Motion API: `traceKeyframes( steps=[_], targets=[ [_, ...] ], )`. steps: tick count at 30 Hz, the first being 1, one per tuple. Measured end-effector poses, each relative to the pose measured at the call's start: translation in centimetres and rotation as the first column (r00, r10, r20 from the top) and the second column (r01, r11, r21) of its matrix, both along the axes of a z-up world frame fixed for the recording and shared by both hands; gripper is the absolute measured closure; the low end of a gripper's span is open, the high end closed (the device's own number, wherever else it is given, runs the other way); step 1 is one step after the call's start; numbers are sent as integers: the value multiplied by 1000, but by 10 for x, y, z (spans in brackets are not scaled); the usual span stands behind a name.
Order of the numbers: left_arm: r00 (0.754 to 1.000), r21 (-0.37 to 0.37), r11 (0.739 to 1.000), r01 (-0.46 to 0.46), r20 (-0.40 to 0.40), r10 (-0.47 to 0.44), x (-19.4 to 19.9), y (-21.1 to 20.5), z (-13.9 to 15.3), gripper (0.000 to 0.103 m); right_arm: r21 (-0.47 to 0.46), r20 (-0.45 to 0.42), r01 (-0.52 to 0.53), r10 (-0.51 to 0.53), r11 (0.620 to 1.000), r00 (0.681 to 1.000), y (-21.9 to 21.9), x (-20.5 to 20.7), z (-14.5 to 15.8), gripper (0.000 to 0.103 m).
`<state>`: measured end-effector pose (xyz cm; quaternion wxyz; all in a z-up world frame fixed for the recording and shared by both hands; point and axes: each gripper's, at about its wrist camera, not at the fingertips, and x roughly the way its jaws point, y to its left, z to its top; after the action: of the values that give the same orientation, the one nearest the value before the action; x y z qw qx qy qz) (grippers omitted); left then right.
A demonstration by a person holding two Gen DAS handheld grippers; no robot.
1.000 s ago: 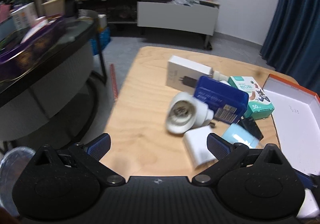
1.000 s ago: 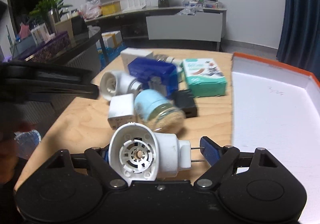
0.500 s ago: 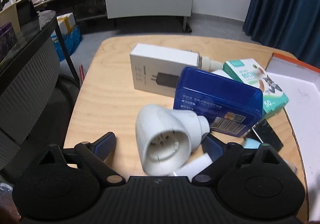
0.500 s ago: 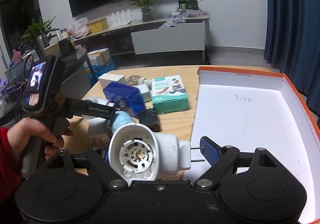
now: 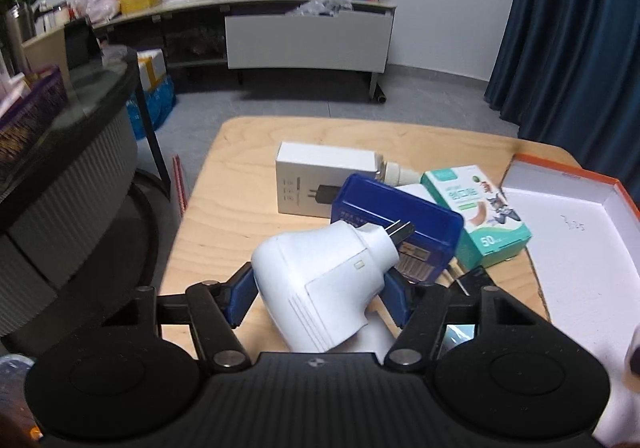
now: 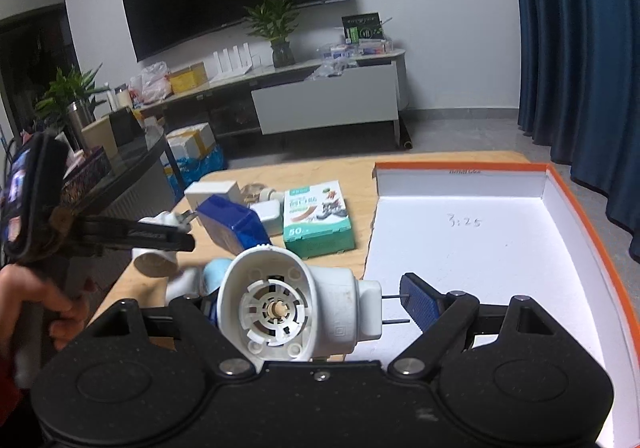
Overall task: Organize rigid objects
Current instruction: 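Grasp the white pronged plug device with the left gripper while right holds its device, then carry both white devices into the orange-rimmed white box and open both grippers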
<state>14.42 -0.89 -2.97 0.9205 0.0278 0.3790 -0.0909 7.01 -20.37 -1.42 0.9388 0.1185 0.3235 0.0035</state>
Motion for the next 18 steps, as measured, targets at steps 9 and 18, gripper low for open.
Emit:
traceKeyframes(
  steps=[9,18],
  targets=[
    [1000,-39,999,-25,16,26,-30,-10,29,38,6,53,39,-39,999,998,-19,-10,17,4],
    [999,-69,997,25,41,-22,-52,-55,52,38,0,81,87,-87,996,993,-50,-18,28,4]
  ],
)
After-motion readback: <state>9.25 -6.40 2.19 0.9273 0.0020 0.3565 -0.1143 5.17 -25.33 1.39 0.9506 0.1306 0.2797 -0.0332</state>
